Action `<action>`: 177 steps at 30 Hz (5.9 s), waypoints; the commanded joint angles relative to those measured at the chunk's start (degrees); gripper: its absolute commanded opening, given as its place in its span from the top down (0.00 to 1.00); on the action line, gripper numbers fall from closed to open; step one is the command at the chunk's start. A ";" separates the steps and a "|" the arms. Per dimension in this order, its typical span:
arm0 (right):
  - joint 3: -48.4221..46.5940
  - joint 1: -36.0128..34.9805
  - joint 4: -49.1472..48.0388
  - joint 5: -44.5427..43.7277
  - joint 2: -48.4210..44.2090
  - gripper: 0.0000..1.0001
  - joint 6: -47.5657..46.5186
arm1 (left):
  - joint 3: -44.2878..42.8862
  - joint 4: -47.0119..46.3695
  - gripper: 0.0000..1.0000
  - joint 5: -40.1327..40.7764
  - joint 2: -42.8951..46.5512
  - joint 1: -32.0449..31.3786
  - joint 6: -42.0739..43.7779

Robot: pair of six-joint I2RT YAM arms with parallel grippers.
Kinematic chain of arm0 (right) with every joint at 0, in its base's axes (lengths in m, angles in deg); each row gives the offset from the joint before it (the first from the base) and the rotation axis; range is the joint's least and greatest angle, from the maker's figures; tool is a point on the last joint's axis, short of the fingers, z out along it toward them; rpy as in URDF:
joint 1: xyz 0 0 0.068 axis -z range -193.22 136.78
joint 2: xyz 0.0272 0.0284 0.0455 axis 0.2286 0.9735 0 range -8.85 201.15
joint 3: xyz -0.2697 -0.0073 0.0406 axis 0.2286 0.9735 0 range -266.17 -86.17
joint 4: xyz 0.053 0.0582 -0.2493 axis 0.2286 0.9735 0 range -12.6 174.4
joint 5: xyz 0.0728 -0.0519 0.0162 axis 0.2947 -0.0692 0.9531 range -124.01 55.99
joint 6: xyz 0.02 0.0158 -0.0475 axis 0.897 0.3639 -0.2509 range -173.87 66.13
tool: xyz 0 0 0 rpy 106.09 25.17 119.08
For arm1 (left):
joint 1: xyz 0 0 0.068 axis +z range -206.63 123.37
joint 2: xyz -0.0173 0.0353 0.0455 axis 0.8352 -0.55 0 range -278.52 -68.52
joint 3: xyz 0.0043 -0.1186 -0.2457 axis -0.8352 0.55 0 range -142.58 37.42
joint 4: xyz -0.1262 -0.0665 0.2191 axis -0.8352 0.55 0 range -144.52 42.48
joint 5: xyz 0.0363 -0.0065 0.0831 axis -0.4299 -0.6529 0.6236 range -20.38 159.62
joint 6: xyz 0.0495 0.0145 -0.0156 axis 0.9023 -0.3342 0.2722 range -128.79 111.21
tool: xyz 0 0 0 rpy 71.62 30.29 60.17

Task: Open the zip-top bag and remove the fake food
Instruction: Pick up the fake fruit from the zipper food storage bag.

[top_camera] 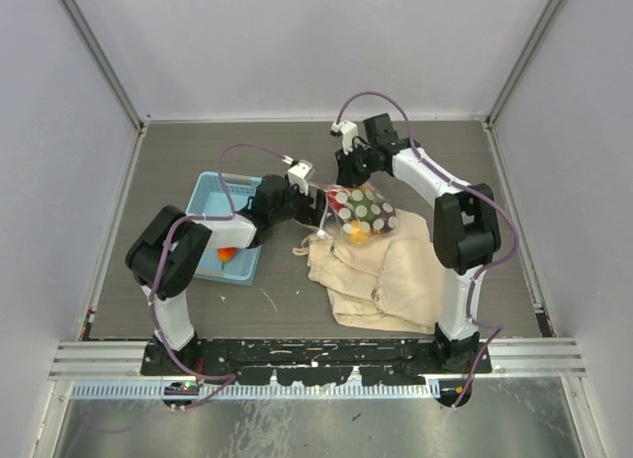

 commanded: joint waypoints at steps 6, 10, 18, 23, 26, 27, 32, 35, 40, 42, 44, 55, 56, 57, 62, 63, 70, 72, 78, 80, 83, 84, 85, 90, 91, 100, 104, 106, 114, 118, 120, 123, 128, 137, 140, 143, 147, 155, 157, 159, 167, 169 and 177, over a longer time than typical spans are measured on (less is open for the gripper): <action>-2.20 -0.63 2.51 -3.89 1.73 0.88 -4.80 | -4.23 -2.02 0.13 0.90 -2.68 0.63 2.92; -1.97 -0.57 4.32 -3.86 2.28 0.91 -6.70 | -5.24 -1.94 0.07 0.93 -3.74 0.63 1.67; -2.23 -0.61 6.80 -0.44 2.94 0.95 -8.44 | -7.28 -1.85 0.07 0.47 -6.13 -0.08 -1.33; -2.41 -0.56 7.81 2.34 2.98 0.97 -8.45 | -8.20 -1.85 0.08 3.36 -6.88 -1.48 -0.88; -2.74 -0.55 8.64 4.12 3.23 0.98 -8.37 | -8.75 -1.00 0.08 6.62 -7.39 -2.53 0.28; -2.88 -0.53 8.93 4.56 3.32 0.98 -8.32 | -9.16 -0.45 0.08 7.33 -7.54 -2.81 0.50; -2.85 0.10 9.47 6.65 3.32 0.99 -7.67 | -10.40 1.25 0.07 7.87 -9.05 -3.72 0.58; -2.76 0.52 9.58 7.16 3.41 0.99 -7.53 | -11.20 3.14 0.09 8.75 -9.59 -3.81 0.76; -2.58 1.09 9.70 7.29 3.40 0.99 -7.33 | -11.11 4.65 0.27 10.42 -9.17 -3.86 0.66; -2.54 1.37 9.56 7.12 3.25 0.98 -7.08 | -11.03 4.98 0.41 10.60 -8.65 -3.86 0.60; -2.21 1.76 9.08 6.86 2.84 0.96 -6.60 | -10.79 5.00 0.50 10.75 -7.94 -3.85 0.36; 2.24 6.25 3.60 6.32 -8.30 0.75 -4.11 | -8.10 10.17 0.66 6.83 1.31 -3.86 -4.35; 2.76 6.93 3.22 6.73 -9.68 0.72 -3.92 | -7.88 10.81 0.67 6.42 1.81 -3.86 -4.93; 3.31 7.58 2.74 7.29 -11.14 0.69 -3.78 | -7.40 11.16 0.67 6.05 2.39 -3.80 -5.64; 8.02 10.60 0.23 16.88 -20.09 0.45 -5.29 | -3.50 11.22 0.68 4.74 5.43 -3.85 -8.72; 9.08 10.69 0.09 19.61 -21.72 0.42 -6.15 | -2.91 11.30 0.69 4.51 5.96 -3.82 -9.19; 27.11 9.99 -4.88 37.27 -36.55 0.12 -12.46 | -1.61 14.24 0.70 2.65 9.32 -3.85 -13.49; 36.22 8.93 -18.89 37.74 -42.47 0.05 -3.59 | -1.59 15.55 0.70 2.60 10.13 -3.82 -14.80; 38.90 3.19 -28.44 20.53 -43.05 0.05 8.15 | -1.04 19.26 0.71 5.23 12.29 -4.83 -18.33; 38.59 0.94 -28.02 17.42 -42.81 0.05 8.97 | -0.48 19.98 0.71 6.68 13.34 -5.38 -18.97; 37.97 -1.69 -27.41 12.55 -42.71 0.06 9.84 | -0.13 21.44 0.71 8.69 14.41 -6.09 -19.61; 37.86 -2.50 -27.17 11.04 -42.72 0.06 9.87 | -0.06 22.04 0.72 9.38 14.73 -6.28 -19.74; 37.66 -3.61 -26.93 9.94 -42.64 0.07 9.77 | 0.00 22.58 0.72 10.11 15.05 -6.53 -19.89; 36.00 -7.52 -23.64 1.91 -42.22 0.11 6.67 | 0.04 24.75 0.72 12.37 16.36 -7.17 -21.13; 35.27 -8.04 -22.61 -0.57 -41.93 0.13 5.67 | 0.04 25.16 0.72 12.70 16.65 -7.25 -21.45; 33.76 -10.27 -20.00 -5.74 -40.86 0.43 2.38 | 1.12 25.85 0.72 13.48 17.98 -7.31 -23.58; 33.36 -10.63 -19.32 -5.92 -39.68 0.57 2.08 | 1.64 25.70 0.72 13.35 18.91 -7.32 -23.81; 33.24 -10.82 -19.31 -6.02 -39.45 0.67 2.10 | 1.72 25.74 0.72 12.79 19.25 -7.40 -23.69; 33.47 -10.83 -20.02 -5.00 -39.60 0.98 3.40 | 3.18 23.68 0.72 10.48 21.28 -7.44 -21.02; 34.35 -10.84 -20.47 -1.22 -39.80 0.99 2.47 | 4.99 20.79 0.72 12.12 23.57 -7.25 -22.11; 34.84 -10.85 -20.49 1.84 -40.11 0.99 1.42 | 5.93 19.44 0.72 13.49 24.61 -6.85 -24.71; 35.07 -10.90 -20.43 2.88 -40.23 0.99 0.69 | 7.38 17.05 0.73 14.18 25.43 -5.94 -28.57; 35.21 -10.93 -20.26 1.86 -39.84 0.99 -0.51 | 9.37 11.80 0.73 12.71 25.67 -4.74 -34.38; 35.01 -10.84 -20.21 -3.34 -39.65 0.99 -0.71 | 13.36 6.17 0.73 7.52 27.23 -2.25 -39.22; 34.60 -10.88 -19.59 -4.19 -38.82 0.99 -1.01 | 15.65 3.67 0.73 4.65 28.24 -0.56 -41.13; 34.37 -10.84 -19.44 -4.58 -38.18 0.99 -1.11 | 16.52 3.25 0.73 2.87 28.90 0.49 -41.61; 34.24 -10.89 -18.83 -4.09 -37.15 0.99 -1.62 | 16.56 2.45 0.73 0.52 28.32 0.77 -41.80; 33.71 -11.83 -17.99 -5.29 -33.91 0.99 -2.03 | 15.74 -1.08 0.72 -0.98 23.66 0.80 -43.89; 33.64 -11.98 -17.99 -5.58 -33.48 0.99 -1.98 | 15.41 -0.75 0.72 -0.41 22.37 0.80 -43.74; 33.62 -12.02 -17.93 -5.46 -32.98 0.99 -1.88 | 14.81 0.39 0.71 0.04 21.59 0.80 -43.02; 33.02 -12.06 -17.28 -3.66 -32.74 0.99 -1.44 | 12.27 10.33 0.60 3.55 20.35 0.09 -36.96; 33.15 -12.08 -17.33 -3.06 -33.17 0.99 -1.13 | 11.52 14.48 0.54 5.57 20.62 -0.61 -34.95; 32.69 -12.22 -16.71 -1.91 -31.16 0.99 -1.11 | 8.29 24.64 0.34 11.37 20.05 -3.59 -28.91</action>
